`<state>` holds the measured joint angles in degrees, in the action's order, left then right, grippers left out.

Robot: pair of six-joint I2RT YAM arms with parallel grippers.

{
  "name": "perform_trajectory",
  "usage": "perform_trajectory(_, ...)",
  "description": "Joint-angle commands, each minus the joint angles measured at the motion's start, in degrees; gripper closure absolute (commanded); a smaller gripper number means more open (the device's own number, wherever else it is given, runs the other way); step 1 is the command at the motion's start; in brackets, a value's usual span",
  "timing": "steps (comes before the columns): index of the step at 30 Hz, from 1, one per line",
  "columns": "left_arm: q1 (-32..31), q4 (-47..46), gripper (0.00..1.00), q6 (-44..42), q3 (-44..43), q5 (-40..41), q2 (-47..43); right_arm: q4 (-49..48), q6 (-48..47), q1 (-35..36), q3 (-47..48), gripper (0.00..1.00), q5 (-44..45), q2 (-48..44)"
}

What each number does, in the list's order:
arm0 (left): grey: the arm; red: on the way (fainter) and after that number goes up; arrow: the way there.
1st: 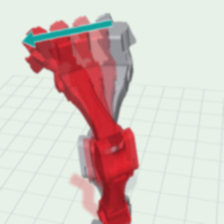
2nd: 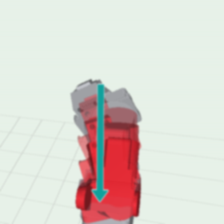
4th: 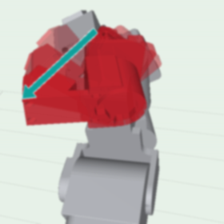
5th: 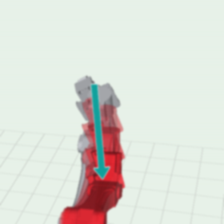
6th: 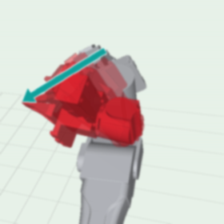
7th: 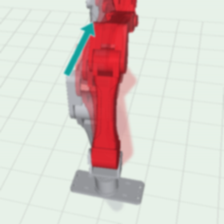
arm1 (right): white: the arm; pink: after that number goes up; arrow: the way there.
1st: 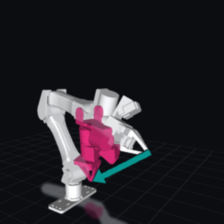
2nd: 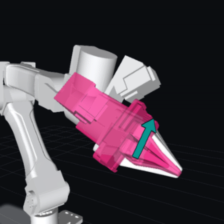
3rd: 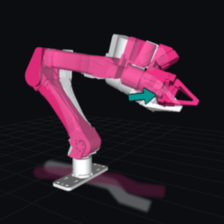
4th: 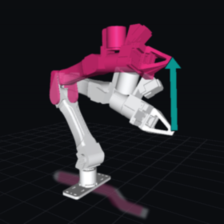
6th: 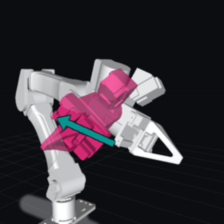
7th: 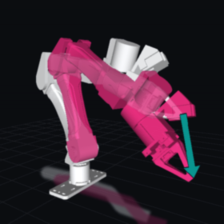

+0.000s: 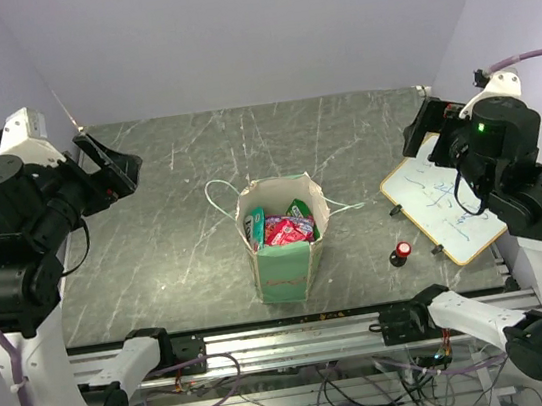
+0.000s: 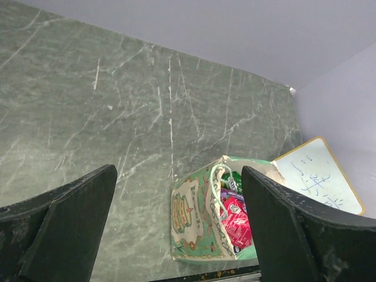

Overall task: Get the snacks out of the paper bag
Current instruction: Adjust the paper bag at the center of the board.

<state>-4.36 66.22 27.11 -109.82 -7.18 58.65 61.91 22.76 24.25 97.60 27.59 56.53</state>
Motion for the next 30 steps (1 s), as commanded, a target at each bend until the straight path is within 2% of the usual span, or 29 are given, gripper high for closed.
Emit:
perform_trajectory(1, -0.4, -4.2, 0.03, 1.2, 4.0, 2.4, -1.0, -0.7, 1.5, -3.0, -0.6, 0.00, -1.1, 0.7)
perform_trajectory(9, -0.7, -10.0, 0.04, 3.3, 12.3, 4.8, -1.6, -0.3, 6.1, -7.8, -1.4, 0.00, -2.1, 5.6)
perform_trajectory(13, -0.9, -13.0, 0.04, 4.5, 16.0, 4.9, -1.7, -0.7, 6.7, -9.3, -1.9, 0.00, -6.1, 8.7)
perform_trajectory(17, -1.0, -15.8, 0.04, 5.9, 19.2, 2.1, -1.2, -3.0, 5.2, -10.2, -4.8, 0.00, -15.9, 10.4)
perform_trajectory(21, -1.0, -19.9, 0.04, 9.0, 23.5, -3.0, -1.1, -8.5, 5.9, -10.7, -12.1, 0.00, -25.9, 9.1)
perform_trajectory(30, -2.3, -34.8, 0.04, 19.8, 39.3, -24.3, -0.9, -12.8, 7.5, -11.2, -21.9, 0.00, -55.5, 12.2)
